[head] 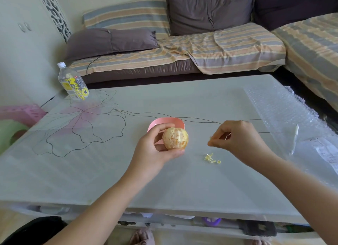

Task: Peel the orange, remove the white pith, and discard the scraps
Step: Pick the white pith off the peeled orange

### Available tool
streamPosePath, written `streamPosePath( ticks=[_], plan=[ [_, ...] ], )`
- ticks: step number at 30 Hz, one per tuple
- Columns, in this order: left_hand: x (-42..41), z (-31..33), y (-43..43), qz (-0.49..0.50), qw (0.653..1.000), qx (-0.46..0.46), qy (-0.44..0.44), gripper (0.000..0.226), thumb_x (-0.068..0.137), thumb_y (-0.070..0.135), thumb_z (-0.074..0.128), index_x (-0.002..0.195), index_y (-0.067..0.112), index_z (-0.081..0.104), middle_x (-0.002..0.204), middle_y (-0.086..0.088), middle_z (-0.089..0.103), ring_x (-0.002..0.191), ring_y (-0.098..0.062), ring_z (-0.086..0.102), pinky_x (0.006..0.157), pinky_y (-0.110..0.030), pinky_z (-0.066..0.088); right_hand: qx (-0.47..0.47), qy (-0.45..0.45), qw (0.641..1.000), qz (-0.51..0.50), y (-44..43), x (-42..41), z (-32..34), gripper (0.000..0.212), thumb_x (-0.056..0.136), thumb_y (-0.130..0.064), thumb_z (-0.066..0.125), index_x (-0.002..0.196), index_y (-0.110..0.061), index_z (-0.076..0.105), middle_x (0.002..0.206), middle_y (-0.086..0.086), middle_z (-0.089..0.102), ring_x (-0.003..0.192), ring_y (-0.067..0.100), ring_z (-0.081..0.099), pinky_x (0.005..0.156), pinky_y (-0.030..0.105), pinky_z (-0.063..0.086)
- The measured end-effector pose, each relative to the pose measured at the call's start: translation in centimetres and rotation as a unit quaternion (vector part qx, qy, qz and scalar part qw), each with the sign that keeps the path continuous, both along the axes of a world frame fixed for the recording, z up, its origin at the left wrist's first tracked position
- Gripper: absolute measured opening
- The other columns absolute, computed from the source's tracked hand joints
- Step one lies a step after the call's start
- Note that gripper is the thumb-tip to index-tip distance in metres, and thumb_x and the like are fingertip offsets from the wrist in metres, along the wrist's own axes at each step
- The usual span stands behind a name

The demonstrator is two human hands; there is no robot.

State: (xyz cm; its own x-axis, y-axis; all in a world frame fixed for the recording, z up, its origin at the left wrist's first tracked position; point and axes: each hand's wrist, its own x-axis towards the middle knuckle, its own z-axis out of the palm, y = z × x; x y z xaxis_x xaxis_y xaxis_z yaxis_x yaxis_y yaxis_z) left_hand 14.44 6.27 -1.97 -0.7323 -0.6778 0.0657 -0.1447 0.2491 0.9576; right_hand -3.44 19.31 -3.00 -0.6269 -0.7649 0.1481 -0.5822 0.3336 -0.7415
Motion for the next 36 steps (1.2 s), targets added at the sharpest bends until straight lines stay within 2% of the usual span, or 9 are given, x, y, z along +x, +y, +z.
streamPosePath(
  ticks=[6,12,15,19,22,25,28,32,36],
  plan=[
    [0.8,-1.0,-0.5,-0.002,1.0,-0.006,-0.025,0.059,0.064,0.002,0.084,0.108,0.033,0.06,0.106,0.009,0.066,0.087,-0.013,0.07,0.079,-0.02,0.052,0.108,0.028,0.994,0.001,-1.9,-0.5,-3.1,0.014,0.072,-0.02,0.078,0.063,-0.019,0.068,0.076,-0.007,0.058,0.067,0.004,0.05,0.052,0.014,0.031],
    [1.5,-0.9,-1.3,-0.001,1.0,-0.005,-0.027,0.06,0.064,0.003,0.084,0.107,0.036,0.059,0.108,0.011,0.065,0.088,-0.013,0.07,0.077,-0.017,0.05,0.188,0.068,0.98,0.021,-3.5,-0.5,-4.7,0.019,0.088,-0.006,0.052,0.086,-0.008,0.071,0.094,-0.001,0.062,0.08,0.016,0.054,0.06,0.021,0.037],
    [1.8,-0.9,-1.5,-0.001,1.0,-0.006,-0.026,0.06,0.064,0.004,0.085,0.107,0.036,0.059,0.107,0.012,0.065,0.088,-0.012,0.07,0.077,-0.016,0.05,0.23,0.075,0.969,0.041,-3.9,-0.4,-4.9,0.03,0.089,-0.003,0.046,0.097,-0.016,0.071,0.1,-0.003,0.063,0.079,0.014,0.053,0.067,0.021,0.041],
    [1.7,-0.7,-1.6,-0.003,1.0,-0.007,-0.02,0.059,0.064,0.003,0.084,0.106,0.036,0.058,0.105,0.012,0.065,0.086,-0.01,0.07,0.076,-0.014,0.05,0.221,0.042,0.974,0.0,-4.1,-0.6,-4.3,0.008,0.074,-0.013,0.069,0.067,-0.016,0.07,0.072,-0.005,0.065,0.062,0.013,0.058,0.047,0.02,0.038],
    [1.3,-0.4,-1.7,-0.006,1.0,-0.004,-0.01,0.059,0.065,0.002,0.084,0.108,0.033,0.058,0.105,0.01,0.065,0.083,-0.009,0.071,0.072,-0.012,0.049,0.228,0.045,0.973,-0.002,-4.0,-0.6,-4.1,0.015,0.069,-0.019,0.075,0.061,-0.015,0.063,0.065,-0.005,0.062,0.057,0.012,0.054,0.045,0.02,0.034],
    [0.8,-0.3,-1.6,-0.01,1.0,-0.001,-0.002,0.058,0.065,0.001,0.083,0.107,0.033,0.058,0.105,0.009,0.065,0.082,-0.008,0.07,0.07,-0.01,0.047,0.203,0.034,0.978,-0.006,-3.7,-0.6,-4.5,0.024,0.068,-0.01,0.071,0.06,-0.017,0.05,0.065,-0.004,0.056,0.056,0.013,0.048,0.045,0.022,0.032],
    [0.6,-0.4,-1.4,-0.014,1.0,-0.005,-0.005,0.058,0.065,0.003,0.084,0.107,0.035,0.058,0.107,0.008,0.065,0.083,-0.01,0.07,0.071,-0.012,0.047,0.17,0.03,0.985,-0.006,-3.4,-0.7,-4.4,0.025,0.072,0.001,0.058,0.064,-0.02,0.049,0.071,-0.002,0.062,0.067,0.021,0.057,0.051,0.025,0.04],
    [0.3,-0.3,-0.9,-0.019,1.0,-0.015,0.005,0.059,0.065,0.001,0.084,0.103,0.039,0.058,0.11,0.005,0.064,0.084,-0.011,0.069,0.07,-0.011,0.048,0.101,0.015,0.995,-0.011,-3.0,-0.1,-2.1,0.018,0.091,-0.011,0.049,0.085,-0.015,0.066,0.075,-0.008,0.069,0.077,0.016,0.064,0.06,0.022,0.045],
    [0.0,0.1,-0.2,-0.029,0.998,-0.03,0.036,0.062,0.064,-0.004,0.083,0.09,0.048,0.061,0.113,0.004,0.064,0.086,-0.012,0.069,0.069,-0.011,0.049,-0.059,0.036,0.998,-0.007,-1.6,2.1,1.3,0.006,0.083,-0.026,0.068,0.079,-0.022,0.071,0.074,-0.014,0.068,0.071,0.001,0.06,0.063,0.01,0.043]
  ],
)
